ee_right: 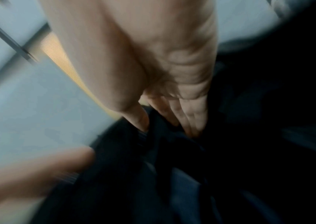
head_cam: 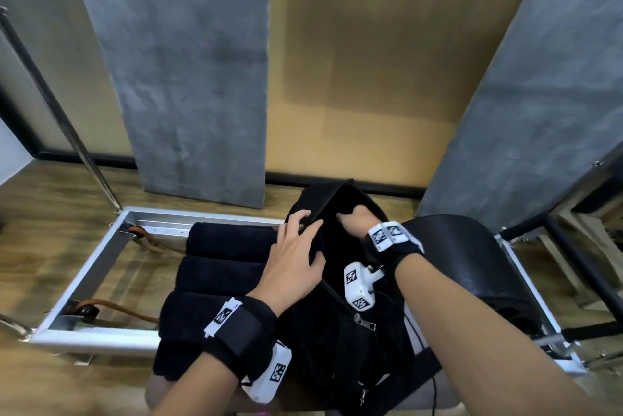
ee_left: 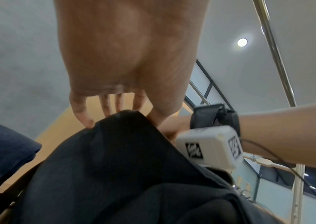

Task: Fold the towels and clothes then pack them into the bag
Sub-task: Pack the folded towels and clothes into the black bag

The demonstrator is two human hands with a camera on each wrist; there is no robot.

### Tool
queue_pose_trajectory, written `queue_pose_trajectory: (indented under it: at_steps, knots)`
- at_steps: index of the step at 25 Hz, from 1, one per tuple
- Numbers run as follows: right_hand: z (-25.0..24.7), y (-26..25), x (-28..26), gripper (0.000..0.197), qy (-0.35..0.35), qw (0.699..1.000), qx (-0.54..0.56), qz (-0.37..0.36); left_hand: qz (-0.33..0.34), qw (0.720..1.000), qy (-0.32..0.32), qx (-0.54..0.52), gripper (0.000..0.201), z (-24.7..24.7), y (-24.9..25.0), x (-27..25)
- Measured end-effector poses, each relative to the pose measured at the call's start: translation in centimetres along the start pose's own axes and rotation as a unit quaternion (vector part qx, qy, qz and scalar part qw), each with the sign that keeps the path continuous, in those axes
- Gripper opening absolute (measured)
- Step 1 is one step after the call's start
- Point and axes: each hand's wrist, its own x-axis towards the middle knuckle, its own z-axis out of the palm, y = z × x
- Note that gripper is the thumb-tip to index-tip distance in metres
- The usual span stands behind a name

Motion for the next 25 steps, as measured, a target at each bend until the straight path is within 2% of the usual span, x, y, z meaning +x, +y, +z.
queue_pose_trajectory:
  at_steps: [4,6,7,9,11,13,15,17,19,22,23,25]
  knots:
    - [-3.9,-5.2,-3.9,0.032,0.077,0.989,0.114,-0.062,0.006,0.992,0.087,-0.089,0.053,-0.3,-0.3,-1.6]
    - [-4.7,-7.5,-6.5,0.026,0.102,0.976,0.142,-0.126,-0.012,0.98,0.14,-0.14,0.044,-0.9,-1.1,-3.0]
    - [-4.6,-8.4,-7.8,0.023,0.083,0.971,0.155,-0.162,-0.028,0.971,0.174,-0.164,0.036,-1.1,-1.6,-3.7]
    - [-1.9,-10.0,-10.8,0.016,-0.013,0.964,0.154,-0.214,-0.086,0.947,0.244,-0.192,0.019,-1.7,-3.5,-6.0]
    - [2.5,-10.5,-13.1,0.012,-0.097,0.958,0.078,-0.257,-0.173,0.924,0.285,-0.187,0.031,-2.0,-6.1,-8.7]
    - [7.2,-9.8,-14.4,0.013,-0.149,0.945,-0.044,-0.288,-0.267,0.904,0.28,-0.18,0.045,-2.2,-8.9,-11.8]
    - [10.8,-8.7,-14.9,0.031,-0.171,0.926,-0.156,-0.297,-0.345,0.887,0.232,-0.202,0.057,-2.0,-10.5,-14.2]
    - [13.7,-7.8,-15.1,0.053,-0.161,0.912,-0.232,-0.296,-0.405,0.86,0.171,-0.259,0.062,-1.6,-11.5,-15.9]
    - [15.7,-7.2,-15.4,0.064,-0.11,0.889,-0.314,-0.315,-0.435,0.819,0.142,-0.346,0.059,-1.1,-11.9,-16.6]
    - [17.7,-6.6,-15.8,0.064,-0.048,0.832,-0.425,-0.353,-0.45,0.748,0.163,-0.46,0.054,-0.9,-11.6,-16.9]
    - [18.1,-6.6,-15.9,0.059,-0.041,0.827,-0.43,-0.359,-0.453,0.728,0.169,-0.485,0.053,-1.0,-11.4,-16.8]
    - [18.2,-6.8,-16.2,0.046,-0.039,0.843,-0.399,-0.359,-0.453,0.702,0.172,-0.522,0.054,-1.3,-10.8,-16.7]
